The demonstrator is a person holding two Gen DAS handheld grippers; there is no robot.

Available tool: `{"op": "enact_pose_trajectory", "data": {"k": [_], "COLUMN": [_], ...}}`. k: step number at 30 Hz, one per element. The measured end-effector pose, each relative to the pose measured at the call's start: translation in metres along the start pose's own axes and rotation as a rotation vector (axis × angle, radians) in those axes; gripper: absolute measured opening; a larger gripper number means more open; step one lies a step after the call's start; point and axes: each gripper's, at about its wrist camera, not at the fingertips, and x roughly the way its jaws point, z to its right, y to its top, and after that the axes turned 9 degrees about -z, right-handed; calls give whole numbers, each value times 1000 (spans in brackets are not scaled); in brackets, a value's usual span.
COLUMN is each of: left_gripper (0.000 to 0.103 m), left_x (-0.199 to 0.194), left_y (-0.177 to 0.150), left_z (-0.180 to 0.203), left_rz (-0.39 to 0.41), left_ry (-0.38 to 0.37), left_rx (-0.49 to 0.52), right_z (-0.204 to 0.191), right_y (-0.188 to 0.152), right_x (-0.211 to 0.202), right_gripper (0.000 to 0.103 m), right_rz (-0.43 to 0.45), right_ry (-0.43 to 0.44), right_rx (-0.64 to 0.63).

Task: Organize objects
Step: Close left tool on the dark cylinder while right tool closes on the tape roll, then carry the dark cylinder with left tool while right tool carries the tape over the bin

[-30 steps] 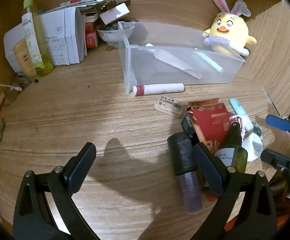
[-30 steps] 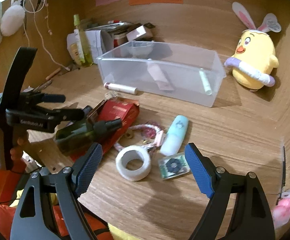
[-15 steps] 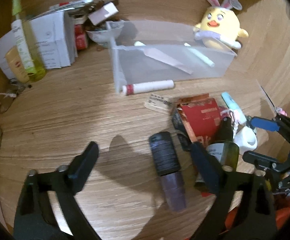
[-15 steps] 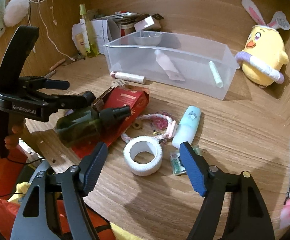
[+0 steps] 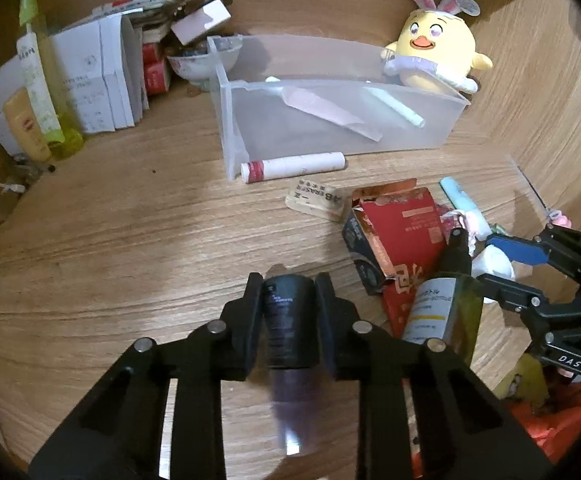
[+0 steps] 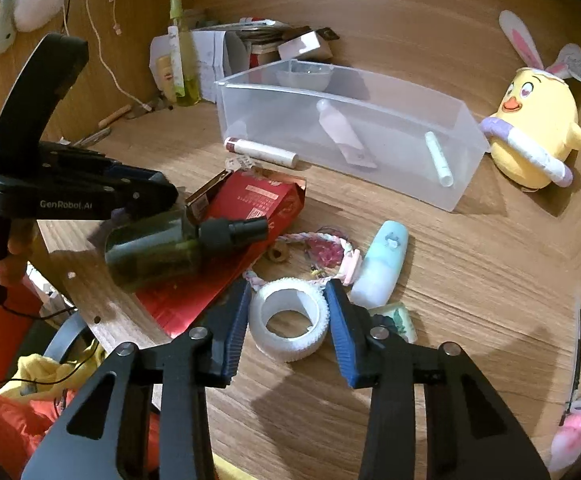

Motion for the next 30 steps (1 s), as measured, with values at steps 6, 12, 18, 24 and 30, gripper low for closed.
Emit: {"op": "enact_pose_trajectory", "data": {"k": [6, 12, 18, 24, 30], "left_gripper": [25, 25, 25, 25, 25], "left_x": [-14, -33, -56, -76, -89], "left_y": [4, 12, 18, 31, 49], "left_z": [-4, -11, -7, -2, -2], "left_rz": [67, 139, 226, 297, 349], "left_ry": [17, 6, -1, 0, -7], "left_rx": [-18, -58, -57, -59, -63], "right_z": [5, 16, 29, 41, 55], "right_y": [2, 13, 25, 42, 63], "right_x": [-9, -26, -38, -48, -54], "right_gripper": [35, 35, 35, 35, 35], "right_rz": [38, 101, 156, 212, 258], "right_ry": [1, 3, -6, -26, -47], "right_rx": [28, 69, 103, 121, 138]}}
